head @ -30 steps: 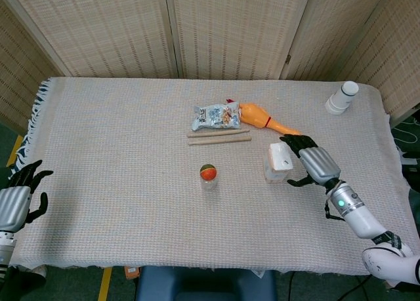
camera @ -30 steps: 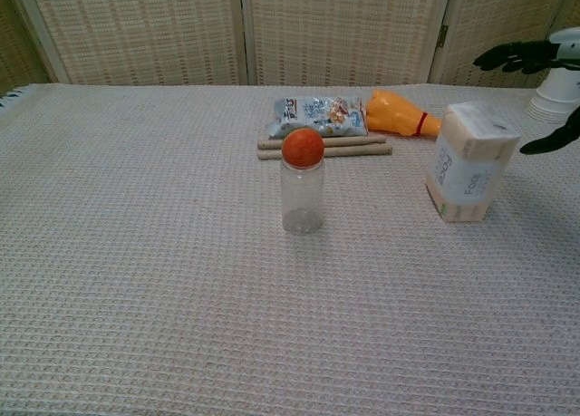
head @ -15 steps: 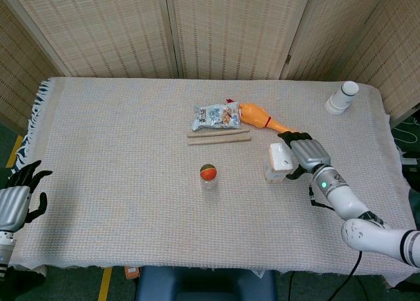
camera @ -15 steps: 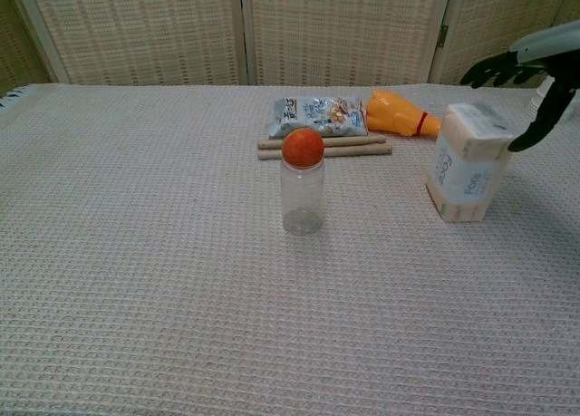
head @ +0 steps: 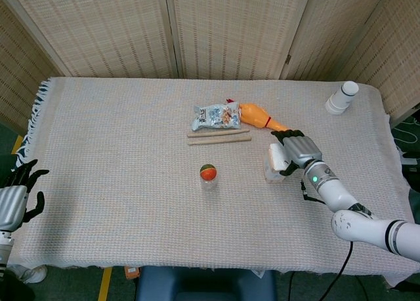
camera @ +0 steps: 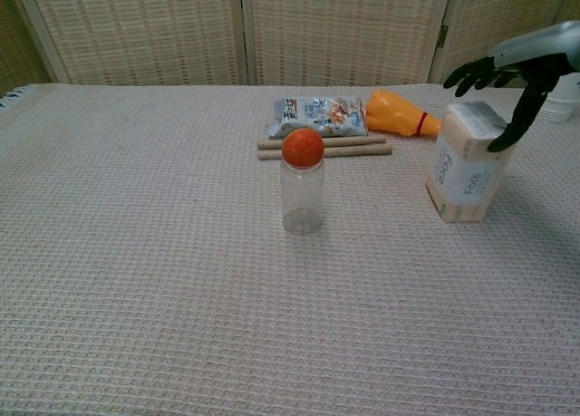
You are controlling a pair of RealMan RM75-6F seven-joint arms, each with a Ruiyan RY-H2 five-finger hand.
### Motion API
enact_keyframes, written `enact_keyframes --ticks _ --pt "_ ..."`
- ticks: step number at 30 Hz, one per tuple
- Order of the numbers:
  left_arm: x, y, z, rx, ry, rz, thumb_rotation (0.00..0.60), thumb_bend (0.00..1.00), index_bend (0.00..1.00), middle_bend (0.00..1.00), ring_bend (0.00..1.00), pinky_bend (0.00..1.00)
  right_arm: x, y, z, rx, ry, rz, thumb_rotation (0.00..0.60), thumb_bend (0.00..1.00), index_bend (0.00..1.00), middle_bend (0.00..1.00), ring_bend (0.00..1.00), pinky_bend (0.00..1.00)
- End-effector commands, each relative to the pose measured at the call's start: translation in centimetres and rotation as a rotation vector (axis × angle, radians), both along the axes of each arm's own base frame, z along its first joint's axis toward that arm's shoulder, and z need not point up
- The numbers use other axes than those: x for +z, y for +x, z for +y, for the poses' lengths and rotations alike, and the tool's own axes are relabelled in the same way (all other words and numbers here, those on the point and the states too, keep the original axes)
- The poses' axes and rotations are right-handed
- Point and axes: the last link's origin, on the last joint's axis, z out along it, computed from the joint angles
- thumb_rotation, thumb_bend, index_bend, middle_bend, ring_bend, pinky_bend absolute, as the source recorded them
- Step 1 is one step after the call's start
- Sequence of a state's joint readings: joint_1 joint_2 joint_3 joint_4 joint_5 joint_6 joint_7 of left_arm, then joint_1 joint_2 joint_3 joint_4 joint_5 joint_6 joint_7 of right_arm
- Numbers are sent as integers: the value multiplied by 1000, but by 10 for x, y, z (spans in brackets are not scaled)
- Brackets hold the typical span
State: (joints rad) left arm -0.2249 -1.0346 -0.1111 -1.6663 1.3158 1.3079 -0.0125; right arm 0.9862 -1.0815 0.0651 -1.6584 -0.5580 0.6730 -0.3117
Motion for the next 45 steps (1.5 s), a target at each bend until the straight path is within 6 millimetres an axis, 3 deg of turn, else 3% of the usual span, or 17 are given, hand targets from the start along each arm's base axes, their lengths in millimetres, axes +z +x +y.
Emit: enact_keyframes --ticks 1,14,20,28,37,45 --pt "0 0 0 2 0 2 600 632 220 0 0 105 0 -2 1 -2 2 5 600 121 48 158 0 0" --pt "2 -1 -1 11 2 -2 600 632 221 0 0 105 -6 -3 -1 0 4 26 600 121 75 170 0 0" --pt "2 -1 0 12 3 -1 600 633 220 0 0 105 -7 -2 -1 1 0 32 600 121 194 184 0 0" --pt "3 -2 0 16 6 -1 600 633 220 0 0 105 -8 -2 -2 -1 -3 39 600 121 251 213 2 0" --pt "3 -1 0 15 6 -2 600 632 220 0 0 105 -8 -1 -2 13 -29 46 600 127 324 318 103 0" --pt "2 -1 -1 13 4 -3 600 632 220 0 0 106 -6 -2 -3 44 -80 37 600 236 415 404 193 0"
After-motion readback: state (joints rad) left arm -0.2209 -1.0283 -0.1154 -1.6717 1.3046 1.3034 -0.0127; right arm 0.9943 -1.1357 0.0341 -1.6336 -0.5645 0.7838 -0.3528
